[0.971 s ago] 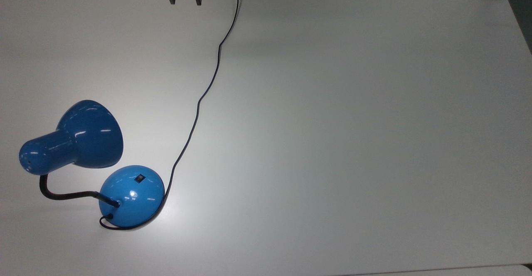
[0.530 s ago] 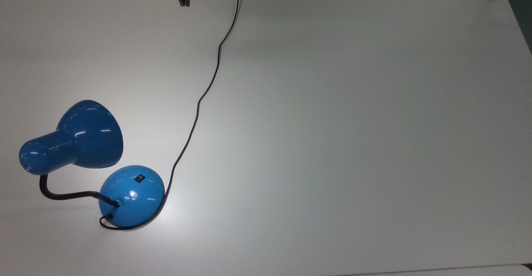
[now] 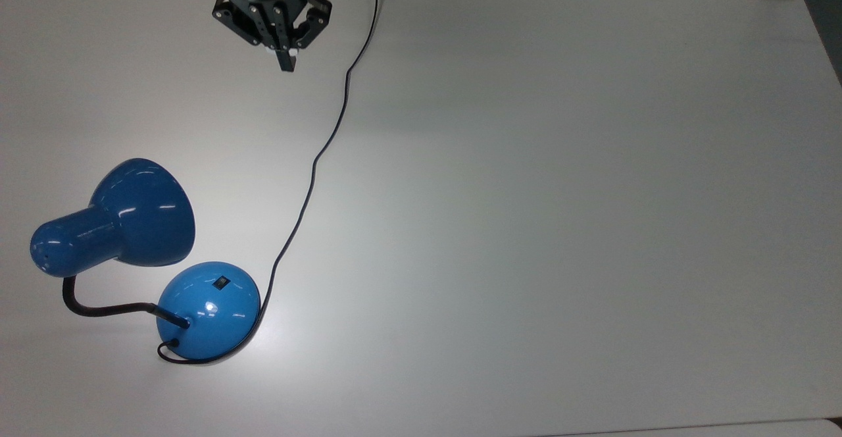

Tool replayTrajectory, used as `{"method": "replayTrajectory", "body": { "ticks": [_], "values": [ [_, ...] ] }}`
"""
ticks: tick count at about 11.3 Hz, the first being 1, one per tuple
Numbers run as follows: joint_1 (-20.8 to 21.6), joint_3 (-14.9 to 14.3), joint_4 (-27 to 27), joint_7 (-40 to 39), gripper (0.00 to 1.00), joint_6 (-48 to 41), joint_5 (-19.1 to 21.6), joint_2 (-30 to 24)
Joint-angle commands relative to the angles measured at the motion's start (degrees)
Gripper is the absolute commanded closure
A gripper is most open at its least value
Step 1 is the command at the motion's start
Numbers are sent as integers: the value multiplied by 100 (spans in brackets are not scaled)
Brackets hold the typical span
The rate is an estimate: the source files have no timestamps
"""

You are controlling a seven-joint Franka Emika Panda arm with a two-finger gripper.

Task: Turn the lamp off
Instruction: 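Move the gripper toward the blue dome-shaped lamp base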

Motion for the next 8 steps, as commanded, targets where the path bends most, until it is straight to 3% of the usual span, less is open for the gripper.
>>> {"method": "replayTrajectory", "body": {
  "ticks": [1,8],
  "values": [
    [-67,-51,93,741,100,1198,133,642],
    [-208,-60,111,1936,100,3733,-157,2067]
  ]
}}
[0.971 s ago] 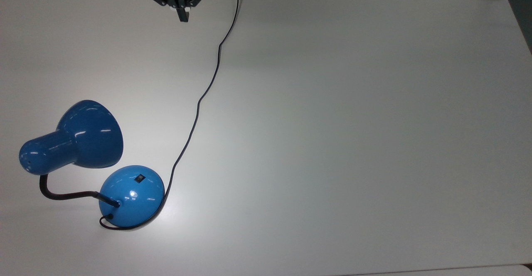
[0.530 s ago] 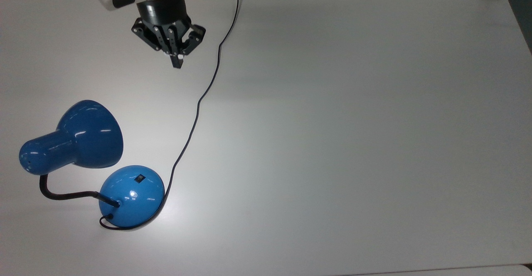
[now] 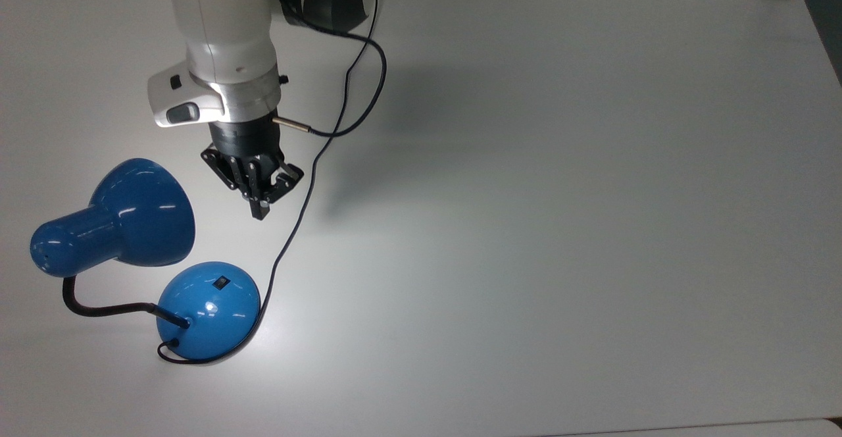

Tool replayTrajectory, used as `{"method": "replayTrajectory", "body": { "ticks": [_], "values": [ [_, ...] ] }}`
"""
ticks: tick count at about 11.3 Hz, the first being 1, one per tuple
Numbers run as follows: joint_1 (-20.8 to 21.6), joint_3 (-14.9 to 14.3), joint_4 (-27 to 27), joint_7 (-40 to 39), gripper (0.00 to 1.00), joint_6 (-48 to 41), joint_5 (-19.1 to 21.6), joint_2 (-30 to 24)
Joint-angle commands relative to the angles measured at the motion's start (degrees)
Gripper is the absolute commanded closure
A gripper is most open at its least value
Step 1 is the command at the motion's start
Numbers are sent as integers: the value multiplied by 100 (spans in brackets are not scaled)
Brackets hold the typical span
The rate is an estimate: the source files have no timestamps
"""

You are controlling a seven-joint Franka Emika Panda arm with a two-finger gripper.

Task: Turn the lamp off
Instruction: 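Lower the gripper fingertips onto the switch on the lamp base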

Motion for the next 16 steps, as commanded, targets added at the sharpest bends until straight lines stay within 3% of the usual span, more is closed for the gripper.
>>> {"method": "replayTrajectory", "body": {
  "ticks": [1,4,12,16],
  "values": [
    [-43,-35,113,531,100,636,-117,442],
    [-51,-35,113,690,100,1094,-108,803],
    [-280,-53,254,638,100,1174,-108,997],
    [-298,-132,578,664,100,1174,-99,1242]
  ]
}}
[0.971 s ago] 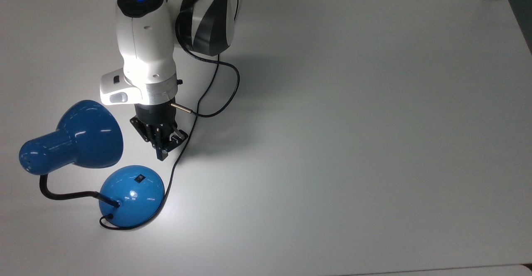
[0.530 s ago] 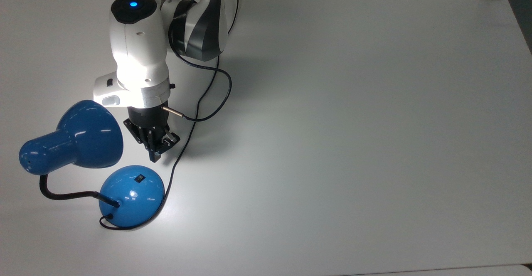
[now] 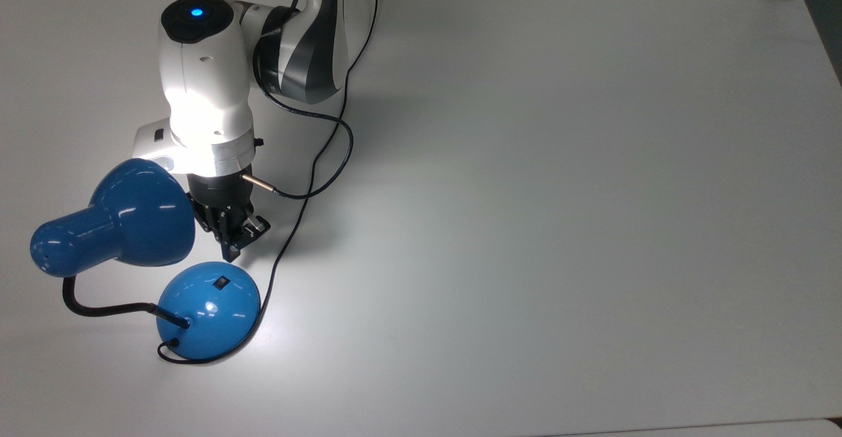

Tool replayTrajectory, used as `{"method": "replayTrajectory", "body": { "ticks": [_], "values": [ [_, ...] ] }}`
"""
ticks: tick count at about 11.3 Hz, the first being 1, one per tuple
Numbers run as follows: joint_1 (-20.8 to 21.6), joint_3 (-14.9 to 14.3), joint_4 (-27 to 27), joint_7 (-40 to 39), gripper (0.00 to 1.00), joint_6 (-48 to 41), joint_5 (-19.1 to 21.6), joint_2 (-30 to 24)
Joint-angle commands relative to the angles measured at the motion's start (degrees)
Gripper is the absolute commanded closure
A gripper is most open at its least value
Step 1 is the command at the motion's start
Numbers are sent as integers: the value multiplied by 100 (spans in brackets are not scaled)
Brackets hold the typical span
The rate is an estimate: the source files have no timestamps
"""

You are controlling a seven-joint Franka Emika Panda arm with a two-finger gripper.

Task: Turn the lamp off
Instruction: 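Lower the gripper fingertips onto the switch on the lamp base, then press down on the base switch with the gripper fingertips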

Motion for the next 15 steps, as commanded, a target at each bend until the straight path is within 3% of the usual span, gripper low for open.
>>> {"method": "replayTrajectory", "body": {
  "ticks": [1,12,15],
  "values": [
    [-11,-96,355,121,100,115,-81,270],
    [-11,-96,479,130,100,563,-107,551],
    [15,-78,444,130,100,563,-343,551]
  ]
}}
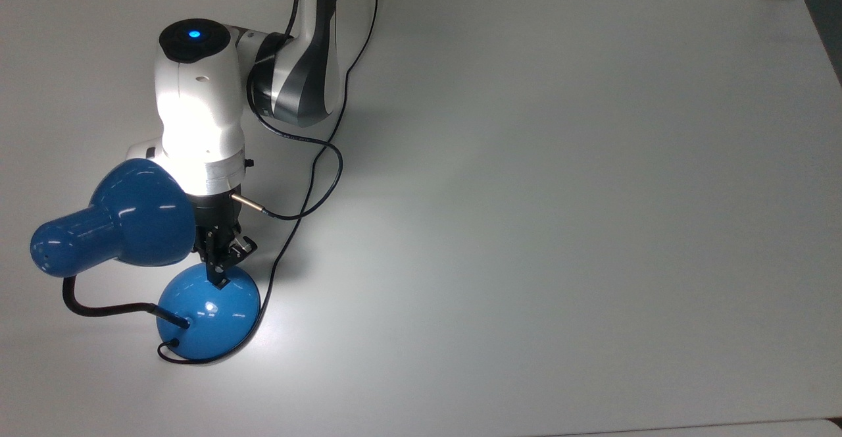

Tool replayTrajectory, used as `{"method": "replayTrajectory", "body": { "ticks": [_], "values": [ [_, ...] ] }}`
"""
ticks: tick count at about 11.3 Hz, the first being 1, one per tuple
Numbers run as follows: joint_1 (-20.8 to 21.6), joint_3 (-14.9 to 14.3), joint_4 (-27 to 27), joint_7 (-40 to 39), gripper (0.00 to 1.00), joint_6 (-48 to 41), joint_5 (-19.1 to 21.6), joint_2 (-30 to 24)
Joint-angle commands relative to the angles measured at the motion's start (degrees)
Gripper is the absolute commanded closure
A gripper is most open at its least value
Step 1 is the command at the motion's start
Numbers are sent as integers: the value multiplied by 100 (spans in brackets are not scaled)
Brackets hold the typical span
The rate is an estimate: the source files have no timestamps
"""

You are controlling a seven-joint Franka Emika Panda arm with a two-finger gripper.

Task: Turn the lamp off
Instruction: 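Press down on the base switch with the gripper fingertips, then lift the gripper up off the lamp base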

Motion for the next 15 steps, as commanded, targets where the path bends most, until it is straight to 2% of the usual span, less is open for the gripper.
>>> {"method": "replayTrajectory", "body": {
  "ticks": [1,6,10,14,15],
  "values": [
    [67,-3,3,138,100,103,-298,69],
    [76,32,-252,138,100,103,-667,78],
    [84,41,-454,130,100,103,-738,-9],
    [49,208,-1323,86,100,24,-764,-843],
    [49,225,-1499,77,96,-11,-764,-1080]
  ]
}}
